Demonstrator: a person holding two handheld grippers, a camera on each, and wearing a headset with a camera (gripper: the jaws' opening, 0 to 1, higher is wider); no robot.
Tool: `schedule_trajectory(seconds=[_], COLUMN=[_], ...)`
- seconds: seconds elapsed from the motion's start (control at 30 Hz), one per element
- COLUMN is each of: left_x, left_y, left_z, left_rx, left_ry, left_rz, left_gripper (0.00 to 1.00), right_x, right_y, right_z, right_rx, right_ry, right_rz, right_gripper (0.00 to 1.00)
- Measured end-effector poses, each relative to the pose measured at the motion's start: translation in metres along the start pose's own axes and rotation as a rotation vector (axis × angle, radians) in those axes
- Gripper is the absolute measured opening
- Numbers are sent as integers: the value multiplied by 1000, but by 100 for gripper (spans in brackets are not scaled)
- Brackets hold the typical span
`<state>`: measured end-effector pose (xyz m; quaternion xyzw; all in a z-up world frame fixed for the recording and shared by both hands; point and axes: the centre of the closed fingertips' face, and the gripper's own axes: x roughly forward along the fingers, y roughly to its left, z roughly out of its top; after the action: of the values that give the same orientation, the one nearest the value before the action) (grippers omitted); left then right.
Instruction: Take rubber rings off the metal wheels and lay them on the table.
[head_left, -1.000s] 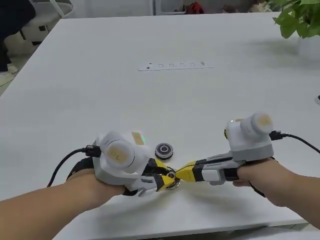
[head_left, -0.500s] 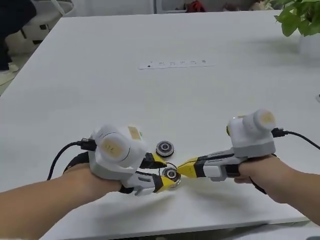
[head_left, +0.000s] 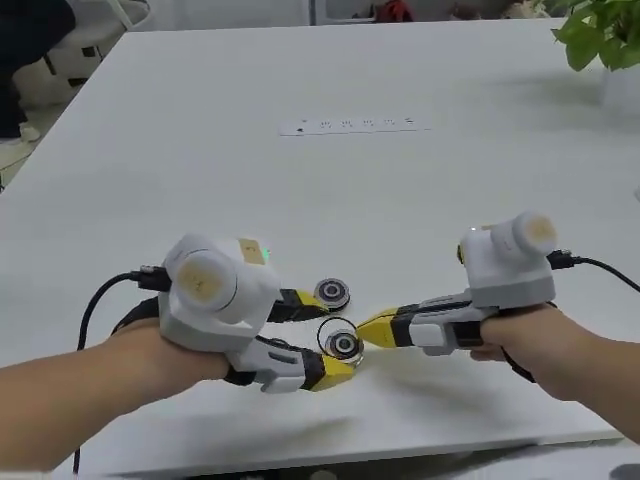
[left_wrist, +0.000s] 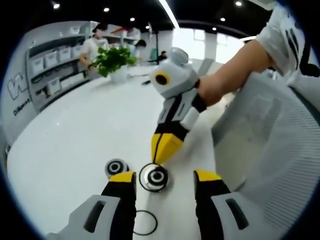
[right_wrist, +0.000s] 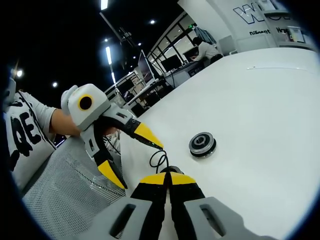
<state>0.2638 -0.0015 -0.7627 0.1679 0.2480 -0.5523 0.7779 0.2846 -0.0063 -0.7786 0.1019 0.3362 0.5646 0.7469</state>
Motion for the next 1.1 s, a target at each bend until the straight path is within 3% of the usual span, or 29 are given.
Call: schedule_trajectory(seconds=[0.43,1.1], left_x=[-14,-38], left_y=[-2,5], left_z=[3,-11], left_rx=[-28,-56], left_ry=[-22,-17], left_rz=[-10,19], left_gripper=[63,74], right_x=[-2,6], right_y=[-1,9], right_z=[0,9], right_rx=[-3,-26], right_ry=[5,22], right_rz=[8,44], right_gripper=[0,0])
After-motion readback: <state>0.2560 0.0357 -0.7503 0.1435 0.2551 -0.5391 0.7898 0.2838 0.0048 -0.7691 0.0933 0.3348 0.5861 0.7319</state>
